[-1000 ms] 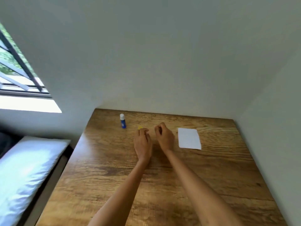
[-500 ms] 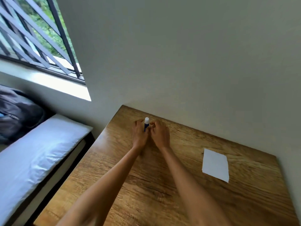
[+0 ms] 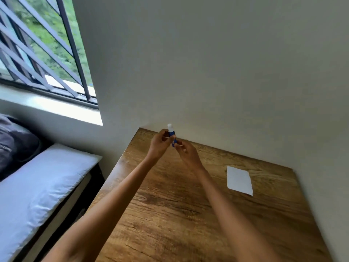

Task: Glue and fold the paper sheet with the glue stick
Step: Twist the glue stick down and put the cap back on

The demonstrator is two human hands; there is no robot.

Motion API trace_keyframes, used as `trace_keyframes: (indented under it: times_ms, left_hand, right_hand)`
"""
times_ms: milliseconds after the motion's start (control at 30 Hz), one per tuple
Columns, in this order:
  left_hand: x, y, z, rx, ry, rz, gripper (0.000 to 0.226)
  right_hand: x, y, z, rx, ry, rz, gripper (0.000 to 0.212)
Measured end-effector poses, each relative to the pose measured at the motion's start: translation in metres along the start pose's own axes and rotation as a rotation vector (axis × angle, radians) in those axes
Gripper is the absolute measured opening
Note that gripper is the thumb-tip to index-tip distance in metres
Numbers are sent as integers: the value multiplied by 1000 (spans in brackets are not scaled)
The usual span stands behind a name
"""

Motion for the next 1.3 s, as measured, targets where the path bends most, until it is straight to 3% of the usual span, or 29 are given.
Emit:
trace_keyframes:
  times_ms: [233, 400, 467, 567, 667, 733, 800, 900, 967, 1133, 1200, 1300]
  left_hand:
    - [-66, 31, -1, 278, 109, -119, 21]
    - [-101, 57, 7, 304, 116, -184, 26]
    - [-112, 67, 9, 285, 102, -223, 26]
    - [-124, 81, 10, 227, 100, -270, 19]
    - [-130, 90, 3, 229, 77, -303, 13]
    - [-131, 94, -1, 247, 36, -323, 13]
    - [-132, 94, 0, 248, -10, -340, 15]
    - [-132, 89, 3, 240, -57, -350, 17]
    - [-134, 86, 2, 216, -68, -361, 17]
    - [-141, 69, -10, 145, -60, -375, 18]
    - [-139, 59, -15, 142, -91, -356, 19]
    - [-134, 48, -21, 175, -125, -328, 20]
  right_hand:
    - [55, 52, -2, 22, -88, 45, 33]
    - [90, 73, -4, -19, -209, 35, 32]
    - [105, 80, 2, -129, -50, 26, 34]
    - [126, 97, 11, -431, 213, 7, 30]
    - [127, 110, 11, -588, 114, 6, 27]
    - [129, 112, 8, -502, 50, 51, 27]
    - [132, 109, 1, -290, -2, 93, 14]
    - [124, 107, 1, -66, -61, 69, 27]
    - [121, 106, 12, -104, -7, 69, 27]
    - [113, 106, 40, -470, 164, 70, 23]
    - [103, 98, 47, -434, 103, 59, 18]
    - [101, 82, 45, -137, -20, 80, 14]
Point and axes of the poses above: each hand's wrist, its own y-axis away from the middle knuckle, its own z-axis out of the back of the hand, x = y × z, the point moved 9 cm from there along -y, towards the middle knuckle, and after that the axes turned 15 degrees about x, right-handed, at the moved point
